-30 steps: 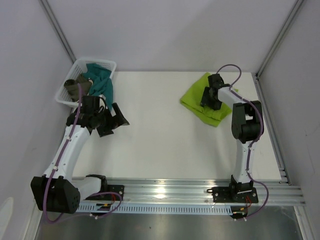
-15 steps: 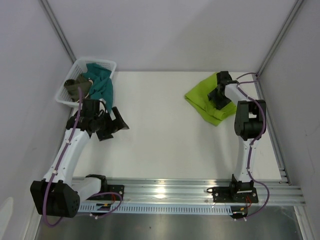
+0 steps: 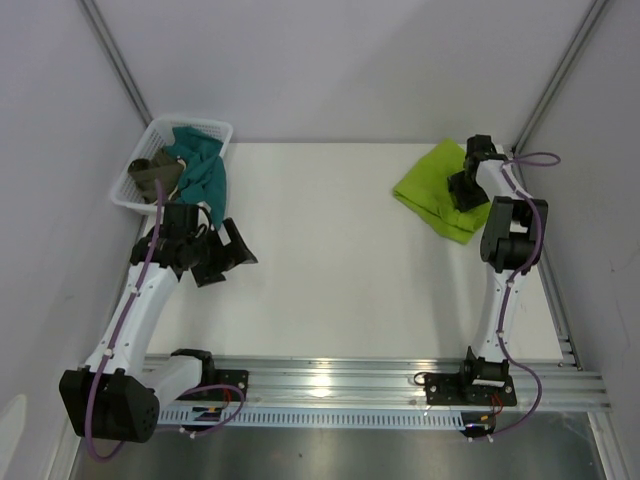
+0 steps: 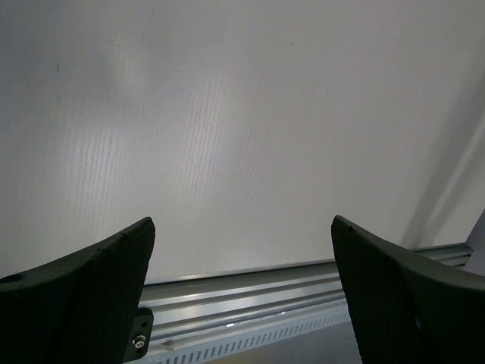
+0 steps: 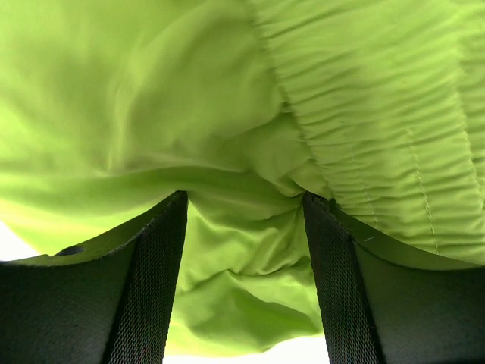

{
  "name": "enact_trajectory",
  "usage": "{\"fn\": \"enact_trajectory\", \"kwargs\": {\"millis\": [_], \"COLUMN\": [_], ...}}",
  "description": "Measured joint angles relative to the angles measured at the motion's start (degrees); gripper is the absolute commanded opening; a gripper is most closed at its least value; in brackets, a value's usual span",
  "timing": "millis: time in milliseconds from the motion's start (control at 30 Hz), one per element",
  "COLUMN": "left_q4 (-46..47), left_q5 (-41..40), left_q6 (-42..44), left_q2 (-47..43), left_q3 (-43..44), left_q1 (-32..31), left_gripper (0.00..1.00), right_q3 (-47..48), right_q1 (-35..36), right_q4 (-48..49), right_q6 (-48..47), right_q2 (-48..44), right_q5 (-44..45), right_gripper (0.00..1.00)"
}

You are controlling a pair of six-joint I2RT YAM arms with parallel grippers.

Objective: Fold and stack the shorts
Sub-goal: Neatly place the folded shorts to the corner

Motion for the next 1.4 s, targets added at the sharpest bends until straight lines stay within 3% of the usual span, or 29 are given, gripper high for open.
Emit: {"fn": "enact_trajectory", "kwargs": {"millis": [133, 233, 367, 600, 733, 867, 1033, 1400], "left_q4": [-0.26, -0.85, -1.44, -1.42, -1.38, -1.27, -1.25, 0.04], "left_q5": [0.02, 0.00, 0.00, 0.02, 0.02, 0.04, 0.04, 0.57], "left_q6": [0.00, 0.00, 0.00, -0.02, -0.04, -0.09, -0.09, -0.04], "left_q2": [0.00, 0.00, 0.00, 0.09, 0.07, -0.07, -0.94, -3.17], "left_q3": [0.00, 0.00, 0.00, 0.00, 0.00, 0.00, 0.00, -2.10], "left_q1": [0.00, -0.02, -0.02, -0.02, -0.02, -0.02, -0.02, -0.02], "left_gripper": [0.99, 0.99, 0.99, 0.99, 0.99, 0.99, 0.99, 0.99], "right_q3": [0.68, 6.86, 17.66, 21.55, 20.94, 13.68, 12.39, 5.95], "right_q1": [-3.34, -5.20, -7.48, -8.85, -8.92, -7.58, -3.45, 8.70], "right_q4": [0.31, -2.78, -4.66, -4.63, -3.23, 0.31, 0.81, 1.46], "right_q6": [3.32, 3.30, 0.50, -4.09, -8.92, -14.93, -24.06, -41.29], "right_q2": [0.37, 3.72, 9.86, 11.72, 11.17, 5.66, -0.57, -6.25], "right_q5": [-0.11, 0.07, 0.11, 0.02, 0.33, 1.40, 2.86, 2.71], "right_gripper": [0.65, 0.65, 0.66, 0.71, 0.77, 0.84, 0.91, 0.84]}}
